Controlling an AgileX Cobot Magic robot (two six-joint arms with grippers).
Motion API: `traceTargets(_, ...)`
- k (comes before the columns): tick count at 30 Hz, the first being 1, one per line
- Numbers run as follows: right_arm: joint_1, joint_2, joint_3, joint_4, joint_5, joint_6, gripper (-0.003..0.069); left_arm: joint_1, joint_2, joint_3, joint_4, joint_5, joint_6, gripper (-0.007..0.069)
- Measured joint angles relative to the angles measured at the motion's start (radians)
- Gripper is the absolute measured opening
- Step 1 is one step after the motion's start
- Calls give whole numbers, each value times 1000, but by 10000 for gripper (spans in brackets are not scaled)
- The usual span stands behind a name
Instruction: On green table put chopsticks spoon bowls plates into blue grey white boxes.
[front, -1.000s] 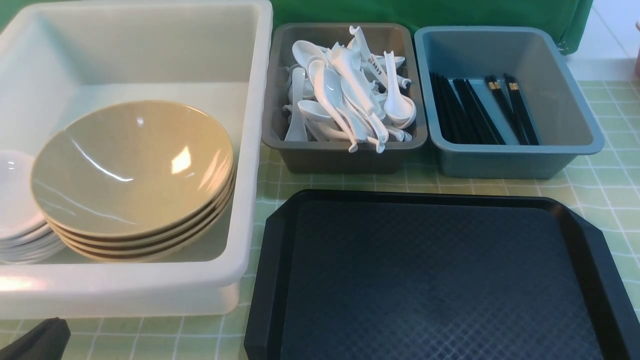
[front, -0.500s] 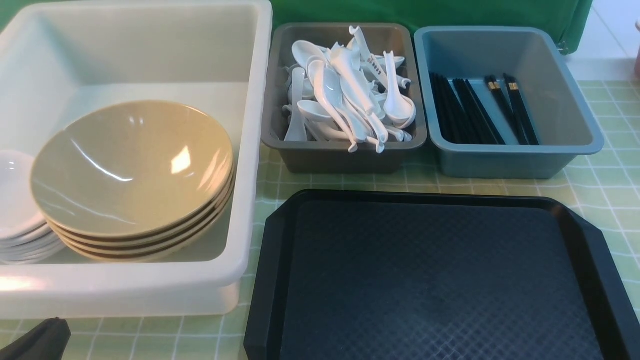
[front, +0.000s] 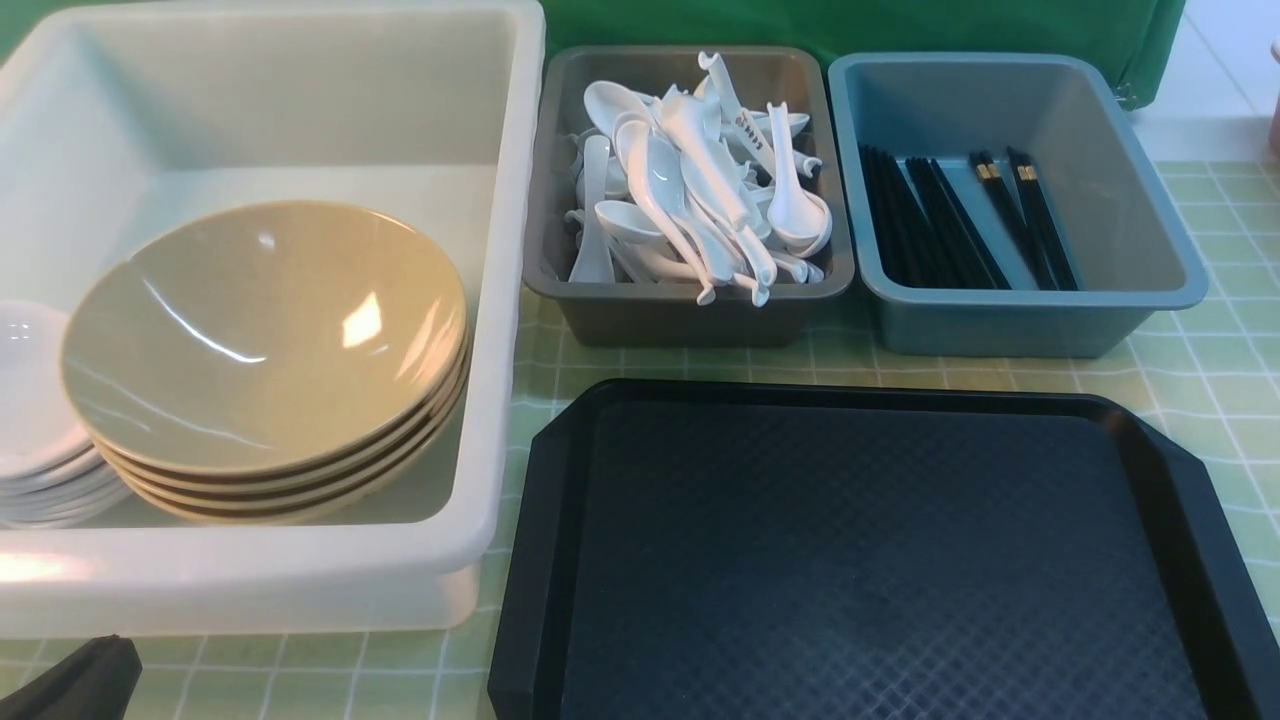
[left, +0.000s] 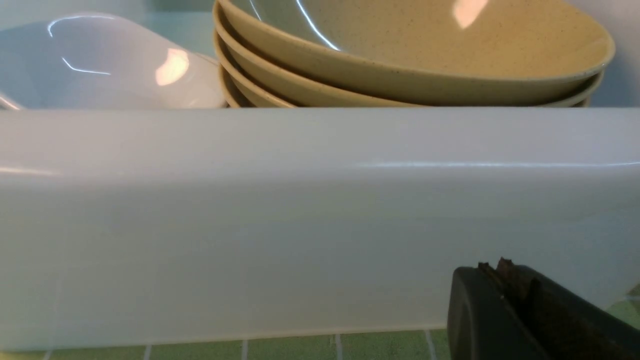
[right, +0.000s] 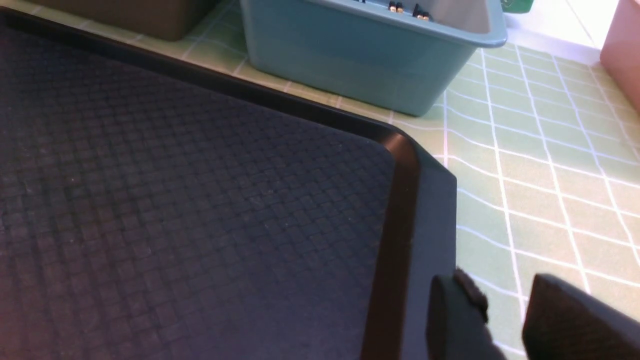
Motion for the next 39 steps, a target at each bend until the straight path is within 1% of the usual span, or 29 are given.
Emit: traceTargets(39, 0, 0, 0, 0, 0, 0, 235, 0, 0, 0, 0, 0, 0, -1)
